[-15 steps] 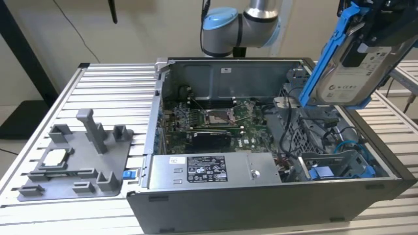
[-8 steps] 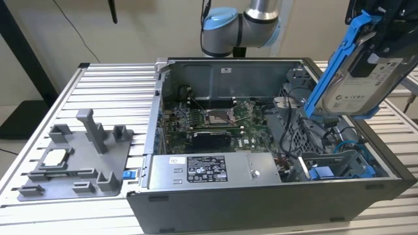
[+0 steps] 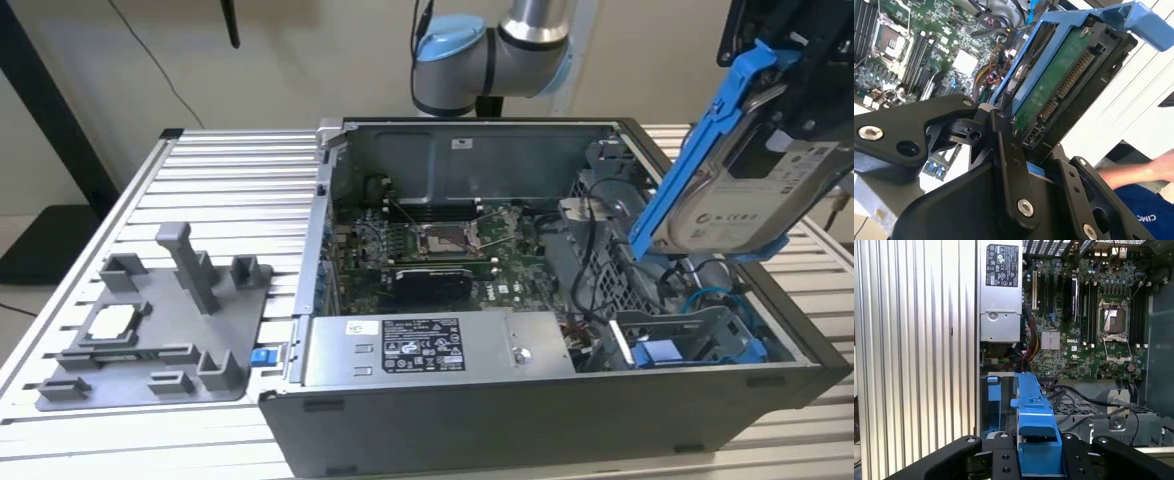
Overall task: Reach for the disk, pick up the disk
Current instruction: 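Pick up the disk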
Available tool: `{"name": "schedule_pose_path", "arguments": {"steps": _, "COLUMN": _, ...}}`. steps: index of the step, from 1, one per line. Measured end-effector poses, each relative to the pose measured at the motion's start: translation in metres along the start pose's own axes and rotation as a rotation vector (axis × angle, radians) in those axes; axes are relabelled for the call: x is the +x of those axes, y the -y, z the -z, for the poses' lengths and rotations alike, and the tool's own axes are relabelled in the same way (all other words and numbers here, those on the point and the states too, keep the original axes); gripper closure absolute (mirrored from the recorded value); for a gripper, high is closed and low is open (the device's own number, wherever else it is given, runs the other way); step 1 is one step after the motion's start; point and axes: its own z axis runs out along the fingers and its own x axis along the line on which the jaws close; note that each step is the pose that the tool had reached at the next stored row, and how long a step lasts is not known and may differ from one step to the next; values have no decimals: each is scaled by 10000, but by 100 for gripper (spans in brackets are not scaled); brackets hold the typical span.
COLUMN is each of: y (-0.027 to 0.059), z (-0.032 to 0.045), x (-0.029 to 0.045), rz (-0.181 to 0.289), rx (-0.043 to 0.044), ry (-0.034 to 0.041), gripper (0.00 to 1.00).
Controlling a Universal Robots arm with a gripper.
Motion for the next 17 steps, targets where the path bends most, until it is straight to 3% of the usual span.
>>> {"name": "schedule_pose_path", "arguments": {"steps": 12, "y": 0, "z": -3, "x": 9, "rz": 0, "rx": 1, "ry": -19, "gripper": 100}}
{"name": "schedule_pose_path", "arguments": {"steps": 13, "y": 1, "z": -5, "x": 9, "rz": 0, "rx": 2, "ry": -75, "gripper": 100}}
{"name": "schedule_pose_path", "arguments": {"steps": 17, "y": 1, "z": -24, "x": 10, "rz": -5, "rx": 8, "ry": -497, "gripper": 100}}
